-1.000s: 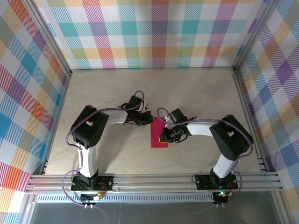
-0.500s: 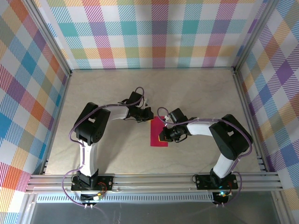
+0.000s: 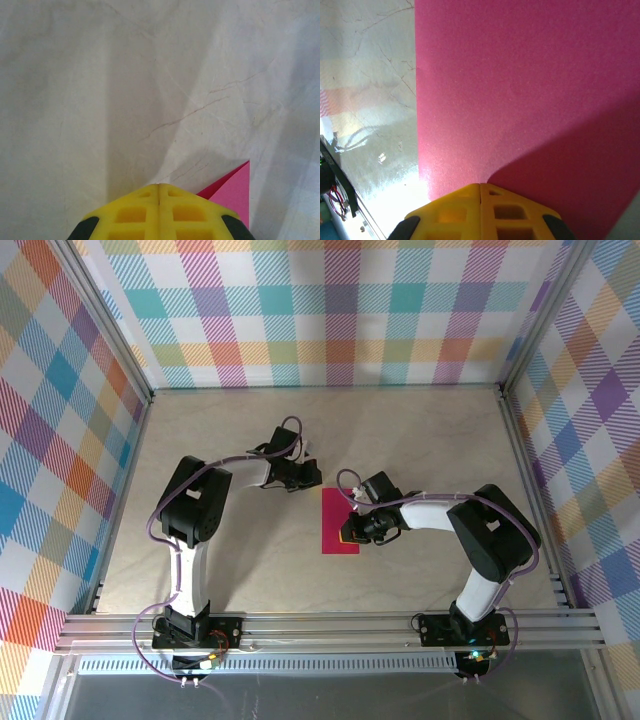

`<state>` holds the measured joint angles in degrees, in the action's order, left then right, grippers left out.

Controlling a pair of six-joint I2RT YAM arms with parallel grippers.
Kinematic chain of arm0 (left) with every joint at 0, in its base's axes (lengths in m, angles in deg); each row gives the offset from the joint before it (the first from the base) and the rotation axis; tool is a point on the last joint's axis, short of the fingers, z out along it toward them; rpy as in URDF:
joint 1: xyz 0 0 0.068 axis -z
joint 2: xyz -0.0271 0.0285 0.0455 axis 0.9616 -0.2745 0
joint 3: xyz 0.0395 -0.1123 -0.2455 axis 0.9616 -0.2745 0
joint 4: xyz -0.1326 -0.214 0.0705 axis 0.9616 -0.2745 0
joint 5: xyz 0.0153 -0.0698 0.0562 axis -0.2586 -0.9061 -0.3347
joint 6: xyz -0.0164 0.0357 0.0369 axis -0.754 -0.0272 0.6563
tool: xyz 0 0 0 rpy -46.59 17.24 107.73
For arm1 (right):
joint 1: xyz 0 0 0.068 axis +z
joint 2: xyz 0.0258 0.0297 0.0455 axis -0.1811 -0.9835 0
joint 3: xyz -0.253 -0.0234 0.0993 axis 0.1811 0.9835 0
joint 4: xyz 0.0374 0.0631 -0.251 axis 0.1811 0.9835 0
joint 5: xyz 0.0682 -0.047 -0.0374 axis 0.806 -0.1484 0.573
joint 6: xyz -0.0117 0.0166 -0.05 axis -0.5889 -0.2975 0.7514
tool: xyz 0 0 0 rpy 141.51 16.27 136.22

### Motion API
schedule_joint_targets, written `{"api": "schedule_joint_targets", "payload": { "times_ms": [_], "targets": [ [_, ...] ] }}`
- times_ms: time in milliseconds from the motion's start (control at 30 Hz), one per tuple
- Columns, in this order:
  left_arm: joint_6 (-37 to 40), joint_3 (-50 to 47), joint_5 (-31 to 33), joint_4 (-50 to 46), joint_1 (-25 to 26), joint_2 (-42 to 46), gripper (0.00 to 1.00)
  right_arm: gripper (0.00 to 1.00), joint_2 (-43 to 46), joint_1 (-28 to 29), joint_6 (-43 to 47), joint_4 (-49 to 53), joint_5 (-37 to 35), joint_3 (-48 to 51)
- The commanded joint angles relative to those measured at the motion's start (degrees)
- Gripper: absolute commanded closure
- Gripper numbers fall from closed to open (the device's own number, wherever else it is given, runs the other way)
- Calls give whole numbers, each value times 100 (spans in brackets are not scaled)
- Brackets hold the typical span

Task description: Fold a paper plane with a square sheet of paper (fold left side to right side)

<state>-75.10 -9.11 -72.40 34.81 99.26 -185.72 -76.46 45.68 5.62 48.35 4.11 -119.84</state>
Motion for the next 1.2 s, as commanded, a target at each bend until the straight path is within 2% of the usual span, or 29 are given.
{"api": "schedule_joint_targets", "payload": {
  "times_ms": [0, 167, 333, 567, 933, 1167],
  "targets": [
    [59, -272, 35, -26, -15, 599, 100, 100, -196, -26, 4, 637, -554, 161],
    [-52, -946, -12, 47, 148, 1331, 100, 100, -120, -26, -44, 556, -514, 78],
    [-266, -1487, -123, 233, 554, 1630, 100, 100, -104, -26, -51, 531, -546, 48],
    [-320, -1442, -80, 270, 973, 1259, 100, 100, -86, -26, -89, 459, -523, 104],
    [-249, -1420, 410, 113, 1040, 917, 100, 100, 36, -26, -145, 407, -373, 97],
    [-267, -1654, 510, 185, 1101, 895, 100, 94, 483, -76, -347, 252, 28, -44]
  ]
}}
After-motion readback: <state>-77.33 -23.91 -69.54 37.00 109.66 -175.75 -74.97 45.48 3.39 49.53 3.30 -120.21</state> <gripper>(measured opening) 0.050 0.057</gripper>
